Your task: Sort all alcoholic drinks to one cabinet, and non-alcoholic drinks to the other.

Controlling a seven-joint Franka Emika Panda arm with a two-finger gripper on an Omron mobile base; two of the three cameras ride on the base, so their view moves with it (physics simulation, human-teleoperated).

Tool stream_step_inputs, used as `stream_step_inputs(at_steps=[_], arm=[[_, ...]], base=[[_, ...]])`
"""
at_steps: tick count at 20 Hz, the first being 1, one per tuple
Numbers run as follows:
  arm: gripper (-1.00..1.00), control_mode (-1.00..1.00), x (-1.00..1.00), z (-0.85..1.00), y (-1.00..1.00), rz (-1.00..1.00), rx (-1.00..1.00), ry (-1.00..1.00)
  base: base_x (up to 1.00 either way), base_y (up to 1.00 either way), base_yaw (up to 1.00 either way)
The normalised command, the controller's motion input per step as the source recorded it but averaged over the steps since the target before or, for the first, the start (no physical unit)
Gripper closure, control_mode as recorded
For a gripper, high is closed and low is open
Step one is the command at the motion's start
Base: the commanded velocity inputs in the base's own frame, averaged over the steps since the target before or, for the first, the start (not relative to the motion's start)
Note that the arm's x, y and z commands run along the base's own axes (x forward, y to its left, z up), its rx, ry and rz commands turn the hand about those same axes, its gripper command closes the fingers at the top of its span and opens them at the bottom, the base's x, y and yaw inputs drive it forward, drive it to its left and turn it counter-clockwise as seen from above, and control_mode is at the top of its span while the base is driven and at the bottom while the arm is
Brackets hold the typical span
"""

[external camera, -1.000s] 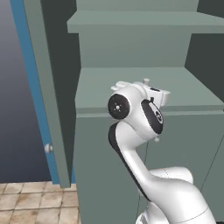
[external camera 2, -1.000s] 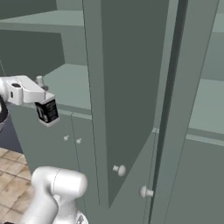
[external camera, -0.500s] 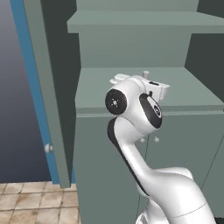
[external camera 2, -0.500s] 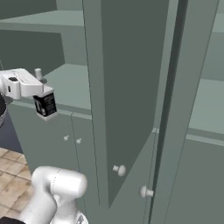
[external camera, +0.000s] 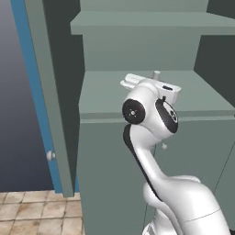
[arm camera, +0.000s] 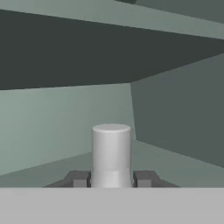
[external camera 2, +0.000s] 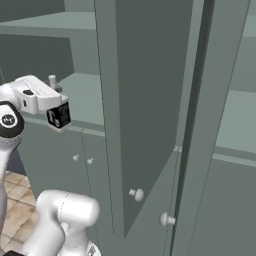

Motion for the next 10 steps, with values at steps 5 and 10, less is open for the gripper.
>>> stream_step_inputs(at_steps=[5,10], arm=[[1.0,-1.0,0.33,0.19,0.0,0.02,0.0,0.0],[1.0,-1.0,0.55,0.04,0.0,0.01,0.0,0.03]], base=[[0.0,0.0,0.0],[0.0,0.0,0.0]])
